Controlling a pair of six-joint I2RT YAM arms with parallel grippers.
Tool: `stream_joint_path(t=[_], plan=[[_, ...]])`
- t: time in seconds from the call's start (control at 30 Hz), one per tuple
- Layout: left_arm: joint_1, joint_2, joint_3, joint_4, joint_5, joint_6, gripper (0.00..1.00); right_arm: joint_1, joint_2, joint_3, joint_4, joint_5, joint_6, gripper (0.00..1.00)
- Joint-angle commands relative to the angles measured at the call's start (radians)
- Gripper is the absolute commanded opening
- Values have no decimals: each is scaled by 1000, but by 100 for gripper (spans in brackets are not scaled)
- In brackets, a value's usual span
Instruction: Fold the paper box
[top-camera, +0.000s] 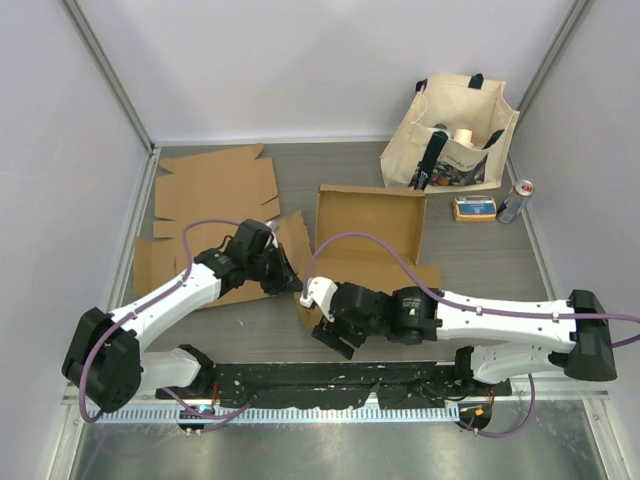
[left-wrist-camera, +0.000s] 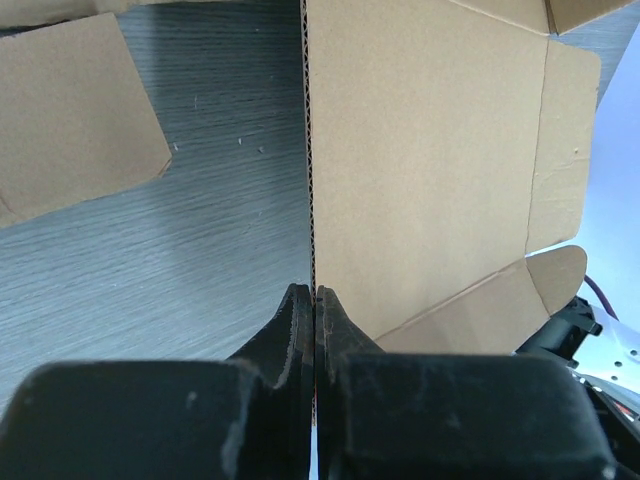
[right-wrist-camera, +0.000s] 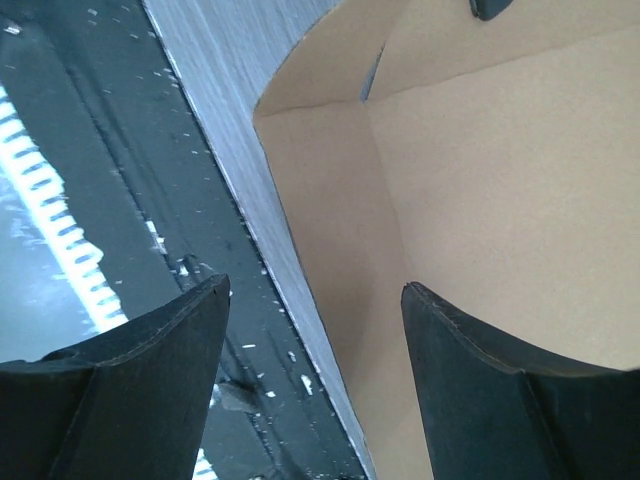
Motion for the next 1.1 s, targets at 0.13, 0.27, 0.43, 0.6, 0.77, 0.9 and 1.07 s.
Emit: stream_joint_path(t=[0.13,0.27,0.43,0.6,0.77,0.9,1.07], plan=[[10,-12,49,-17,63,4,0,90,97,32,-21,453,-2,65],[10,-24,82,-38,86,68,0,93,88,47,-21,477,18,35],[10,-217,92,23,2,108,40,92,50,91,5,446,62,8],[10,-424,160,-13,-274,197,66,78,-9,202,13,494,164,1],[10,-573,181,-33,-465,251,75,-109,-13,309,11,476,422,1],[10,-544,201,-17,-388,311,76,-333,-36,316,54,388,698,1],[6,-451,221,25,-124,340,73,-421,-87,285,210,445,1025,1]])
